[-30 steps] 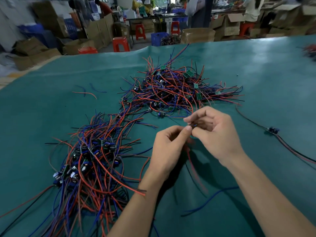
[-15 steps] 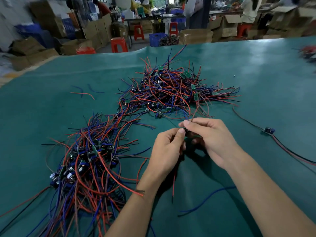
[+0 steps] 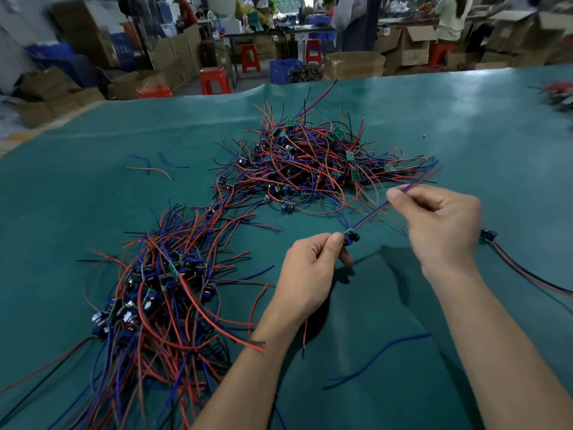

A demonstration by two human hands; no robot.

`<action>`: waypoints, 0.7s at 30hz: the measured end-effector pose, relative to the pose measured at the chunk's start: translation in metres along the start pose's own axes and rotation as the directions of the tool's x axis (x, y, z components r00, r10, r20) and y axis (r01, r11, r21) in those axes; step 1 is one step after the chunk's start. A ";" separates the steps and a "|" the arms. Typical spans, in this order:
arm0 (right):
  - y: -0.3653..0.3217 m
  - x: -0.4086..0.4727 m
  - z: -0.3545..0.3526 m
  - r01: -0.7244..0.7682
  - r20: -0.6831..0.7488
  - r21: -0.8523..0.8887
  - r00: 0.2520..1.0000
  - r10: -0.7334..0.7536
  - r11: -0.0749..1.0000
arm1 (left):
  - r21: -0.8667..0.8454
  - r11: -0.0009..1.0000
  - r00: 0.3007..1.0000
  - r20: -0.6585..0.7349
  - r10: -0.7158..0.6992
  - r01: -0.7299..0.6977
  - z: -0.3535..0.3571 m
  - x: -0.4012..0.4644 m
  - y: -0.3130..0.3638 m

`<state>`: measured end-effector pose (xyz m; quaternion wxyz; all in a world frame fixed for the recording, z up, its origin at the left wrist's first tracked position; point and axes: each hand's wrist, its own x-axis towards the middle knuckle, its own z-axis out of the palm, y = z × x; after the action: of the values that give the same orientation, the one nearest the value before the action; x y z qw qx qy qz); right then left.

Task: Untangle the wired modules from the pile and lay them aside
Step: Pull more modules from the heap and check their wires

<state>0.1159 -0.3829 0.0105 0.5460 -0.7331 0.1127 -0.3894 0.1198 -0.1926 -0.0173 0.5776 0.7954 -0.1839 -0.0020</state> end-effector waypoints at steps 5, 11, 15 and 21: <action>0.002 0.008 -0.014 -0.084 -0.336 0.134 0.933 0.125 0.987 | -0.073 0.997 1.000 -0.005 -0.027 0.027 -0.001 0.000 0.001; -0.010 -0.011 0.006 -0.373 0.165 0.080 0.919 0.357 0.924 | -0.230 0.971 0.985 -0.142 -0.095 0.060 0.001 0.004 -0.001; -0.019 -0.038 0.033 -0.224 0.590 0.035 0.791 0.161 0.974 | -0.167 0.986 0.998 -0.051 -0.039 0.030 0.000 0.004 -0.001; -0.019 -0.028 0.021 -0.005 0.340 0.097 0.940 -0.029 0.995 | -0.122 0.991 0.998 0.033 -0.048 0.051 0.002 0.000 0.003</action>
<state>0.1071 -0.3438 0.0130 0.5898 -0.7629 -0.0071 -0.2648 0.1186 -0.1948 -0.0150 0.6224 0.7625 -0.1723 -0.0395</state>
